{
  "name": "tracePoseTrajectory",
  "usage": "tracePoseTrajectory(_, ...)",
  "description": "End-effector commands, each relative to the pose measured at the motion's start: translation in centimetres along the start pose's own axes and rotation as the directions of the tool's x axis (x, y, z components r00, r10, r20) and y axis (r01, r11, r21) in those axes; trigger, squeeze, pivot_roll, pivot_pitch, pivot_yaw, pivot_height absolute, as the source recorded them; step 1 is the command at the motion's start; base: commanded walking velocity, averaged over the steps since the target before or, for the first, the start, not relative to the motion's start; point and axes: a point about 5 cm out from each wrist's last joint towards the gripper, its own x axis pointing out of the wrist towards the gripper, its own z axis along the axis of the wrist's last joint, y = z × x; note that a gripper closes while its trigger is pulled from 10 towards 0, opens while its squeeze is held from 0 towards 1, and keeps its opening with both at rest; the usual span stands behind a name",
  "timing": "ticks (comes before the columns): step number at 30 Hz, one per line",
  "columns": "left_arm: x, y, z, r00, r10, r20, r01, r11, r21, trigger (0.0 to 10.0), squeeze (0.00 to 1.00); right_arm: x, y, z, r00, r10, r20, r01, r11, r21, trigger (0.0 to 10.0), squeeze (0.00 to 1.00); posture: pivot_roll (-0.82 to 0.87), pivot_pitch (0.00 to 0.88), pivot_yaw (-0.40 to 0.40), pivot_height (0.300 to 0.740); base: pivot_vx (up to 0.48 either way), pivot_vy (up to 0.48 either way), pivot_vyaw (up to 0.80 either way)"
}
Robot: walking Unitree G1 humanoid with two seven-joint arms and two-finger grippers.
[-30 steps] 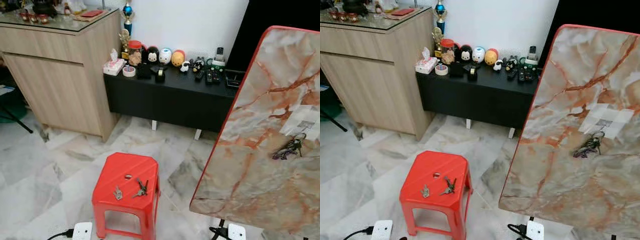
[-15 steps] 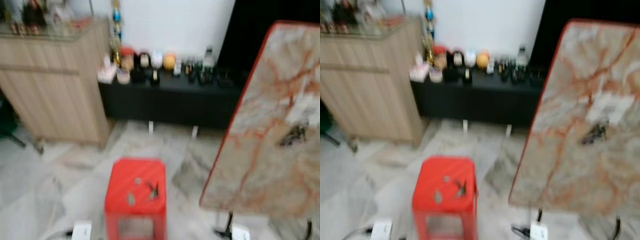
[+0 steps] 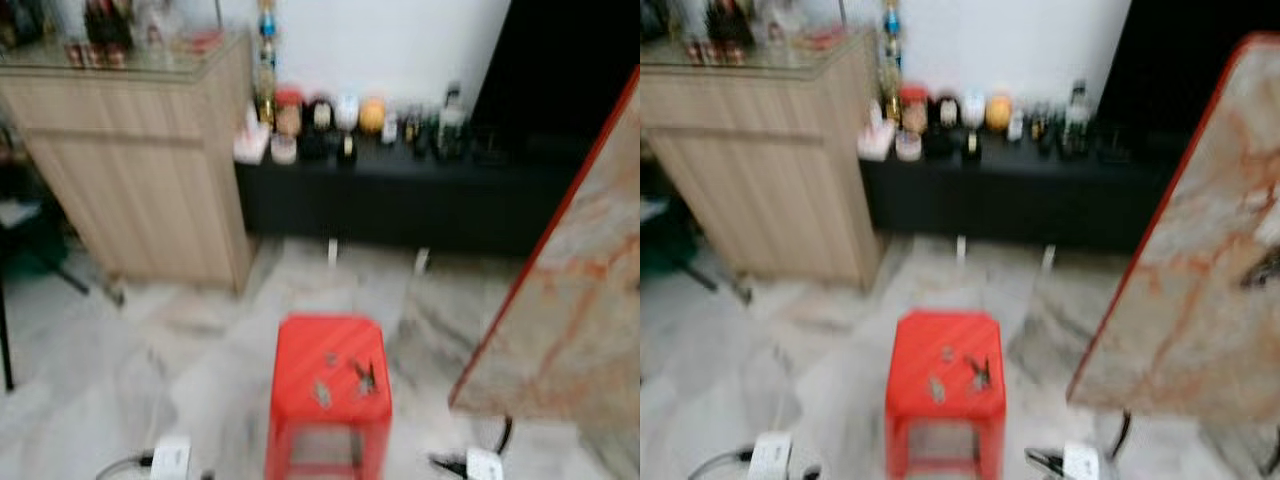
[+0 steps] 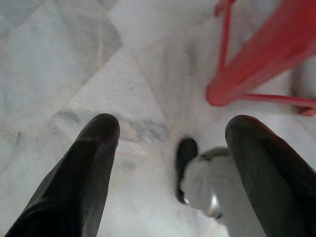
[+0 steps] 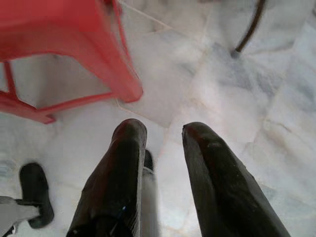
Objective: Hang keys on a hook
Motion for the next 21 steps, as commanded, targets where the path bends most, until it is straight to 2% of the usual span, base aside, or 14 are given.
tracePoseTrajectory(1, -0.15, 0.8, -0.44, 1.0, 0.019, -0.015, -0.019, 1.0, 0.001, 10.0, 0.0, 0.02, 0.7, -0.02, 1.0, 0.02, 0.002, -0.02, 1.0, 0.001, 10.0, 0.0, 0.06, 0.0, -0.073, 0.74, 0.0, 0.48, 0.0)
tracePoseTrajectory(11, -0.18, 1.02, -0.42, 1.0, 0.021, -0.01, -0.021, 1.0, 0.005, 10.0, 0.0, 0.02, 0.69, 0.14, 1.0, 0.018, 0.017, -0.018, 1.0, 0.01, 10.0, 0.0, 0.07, 0.0, -0.075, 0.74, 0.0, 0.468, 0.0)
tracePoseTrajectory(21, -0.18, 0.77, -0.37, 1.0, 0.018, 0.0, -0.018, 1.0, 0.004, 10.0, 0.0, 0.05, 0.83, 0.53, 0.999, 0.028, 0.042, -0.029, 0.999, 0.023, 10.0, 0.0, 0.07, 0.0, -0.079, 0.74, 0.0, 0.0, 0.0)
